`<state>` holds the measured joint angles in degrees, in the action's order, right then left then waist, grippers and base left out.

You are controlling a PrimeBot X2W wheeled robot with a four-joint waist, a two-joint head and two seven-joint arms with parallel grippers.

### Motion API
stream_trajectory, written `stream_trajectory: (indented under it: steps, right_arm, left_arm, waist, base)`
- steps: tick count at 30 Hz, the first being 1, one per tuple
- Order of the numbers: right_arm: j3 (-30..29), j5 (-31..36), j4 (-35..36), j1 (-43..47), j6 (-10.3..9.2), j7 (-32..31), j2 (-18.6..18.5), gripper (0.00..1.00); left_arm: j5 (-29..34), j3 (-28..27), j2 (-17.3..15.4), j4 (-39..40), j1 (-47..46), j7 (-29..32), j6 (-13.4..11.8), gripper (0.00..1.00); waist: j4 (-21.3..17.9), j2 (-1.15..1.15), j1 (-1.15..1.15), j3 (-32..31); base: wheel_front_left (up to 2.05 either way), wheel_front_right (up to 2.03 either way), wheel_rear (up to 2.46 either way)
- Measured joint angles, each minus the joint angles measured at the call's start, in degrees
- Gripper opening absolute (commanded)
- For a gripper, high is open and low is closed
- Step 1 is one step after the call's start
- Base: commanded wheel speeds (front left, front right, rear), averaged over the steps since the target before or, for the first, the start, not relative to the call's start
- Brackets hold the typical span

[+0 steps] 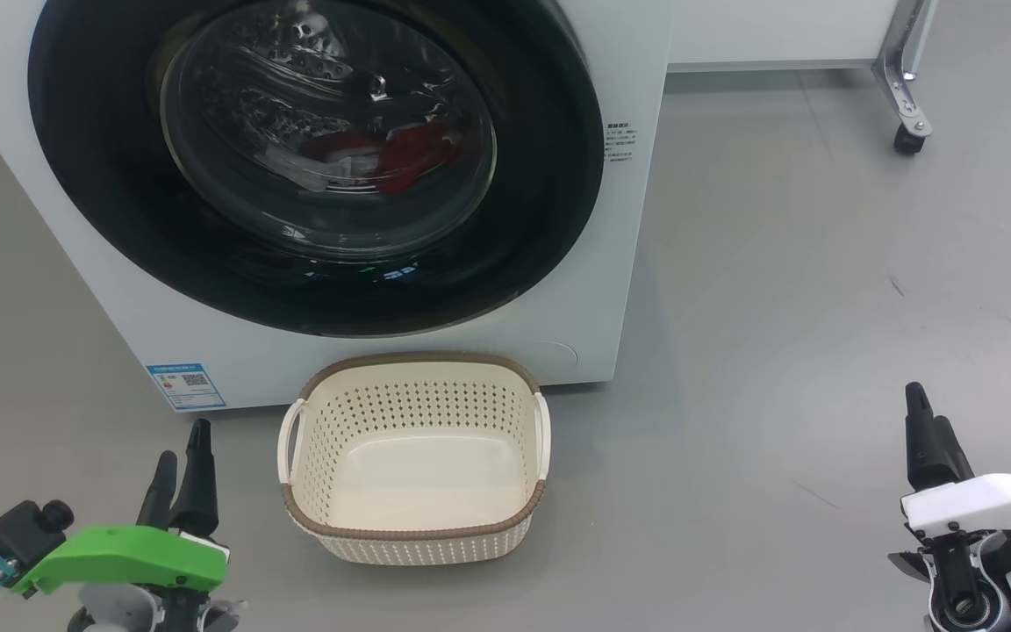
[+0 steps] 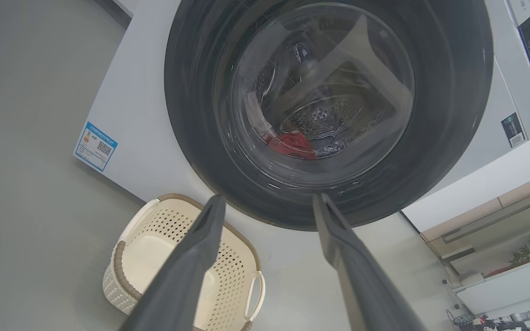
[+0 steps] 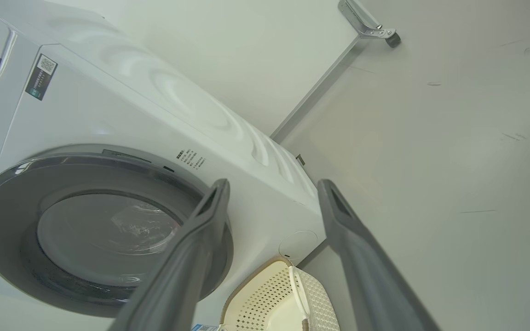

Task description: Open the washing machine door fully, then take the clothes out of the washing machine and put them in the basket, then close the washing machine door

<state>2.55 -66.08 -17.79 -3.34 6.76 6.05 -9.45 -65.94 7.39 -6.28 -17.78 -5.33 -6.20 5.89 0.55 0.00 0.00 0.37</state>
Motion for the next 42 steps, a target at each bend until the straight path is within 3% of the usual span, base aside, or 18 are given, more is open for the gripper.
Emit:
stream_trajectory:
  steps: [24, 42]
  right_arm:
    - [6.2, 22.6, -1.4, -2.1, -4.11, 4.2, -2.2, 1.0]
    - [9.1, 36.1, -2.4, -2.4, -6.17, 7.6, -2.1, 1.0]
  left_arm:
    - [24.9, 2.8, -0.7, 0.8, -1.2, -4.3, -4.1, 1.0]
    - [40.1, 4.6, -0.3, 0.4, -1.2, -7.6, -5.1, 1.0]
  waist:
    - [0.1, 0.0, 0.0, -0.2]
    - [0.1, 0.0, 0.0, -0.2]
  base:
    - [0.0, 0.0, 0.0]
    - [0.0, 0.0, 0.0]
